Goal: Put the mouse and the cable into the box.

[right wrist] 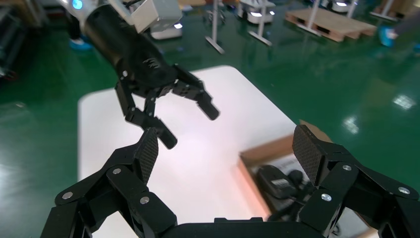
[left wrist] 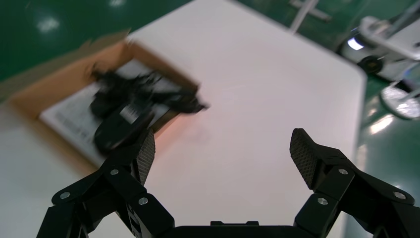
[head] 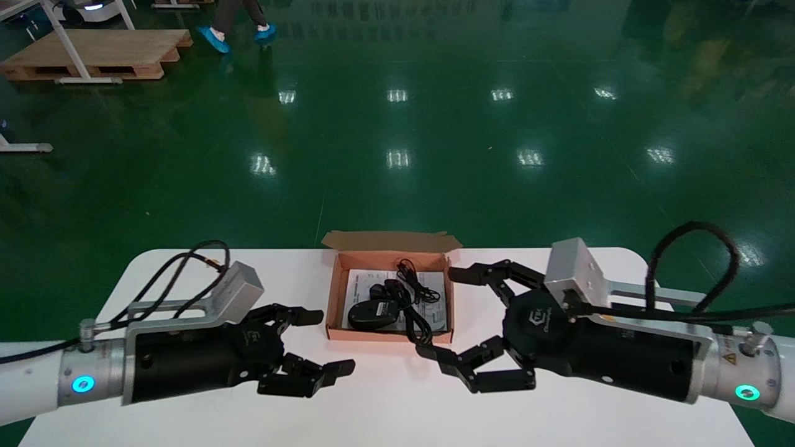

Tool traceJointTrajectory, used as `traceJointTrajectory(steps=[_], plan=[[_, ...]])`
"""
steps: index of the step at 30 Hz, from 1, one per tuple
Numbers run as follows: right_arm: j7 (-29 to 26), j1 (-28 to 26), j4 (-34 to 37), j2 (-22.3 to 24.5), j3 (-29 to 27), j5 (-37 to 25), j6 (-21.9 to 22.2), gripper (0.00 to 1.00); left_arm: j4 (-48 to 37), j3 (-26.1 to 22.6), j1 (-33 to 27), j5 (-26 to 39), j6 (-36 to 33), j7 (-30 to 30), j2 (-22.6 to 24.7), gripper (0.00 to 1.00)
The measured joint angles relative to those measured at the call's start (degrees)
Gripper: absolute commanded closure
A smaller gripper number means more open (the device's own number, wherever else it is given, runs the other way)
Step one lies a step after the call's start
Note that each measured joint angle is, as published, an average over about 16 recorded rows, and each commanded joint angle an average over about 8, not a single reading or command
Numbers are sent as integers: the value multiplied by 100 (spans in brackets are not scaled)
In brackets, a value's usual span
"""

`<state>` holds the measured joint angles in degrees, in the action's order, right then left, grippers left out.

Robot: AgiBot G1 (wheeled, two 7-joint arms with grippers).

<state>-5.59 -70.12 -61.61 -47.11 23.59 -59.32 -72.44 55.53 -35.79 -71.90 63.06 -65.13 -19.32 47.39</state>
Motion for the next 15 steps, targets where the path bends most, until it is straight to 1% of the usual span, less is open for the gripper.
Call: traceJointTrajectory(steps=[10,15], plan=[[-302,501,-700,707,-443,1022,-775,0,1039,1138,595,-1220,-1183,493,-712,0],[-423,713,-1000,1010,-630,1462,-1108,0,1491,1632,852,-1751,-1698,702,-1020,0]])
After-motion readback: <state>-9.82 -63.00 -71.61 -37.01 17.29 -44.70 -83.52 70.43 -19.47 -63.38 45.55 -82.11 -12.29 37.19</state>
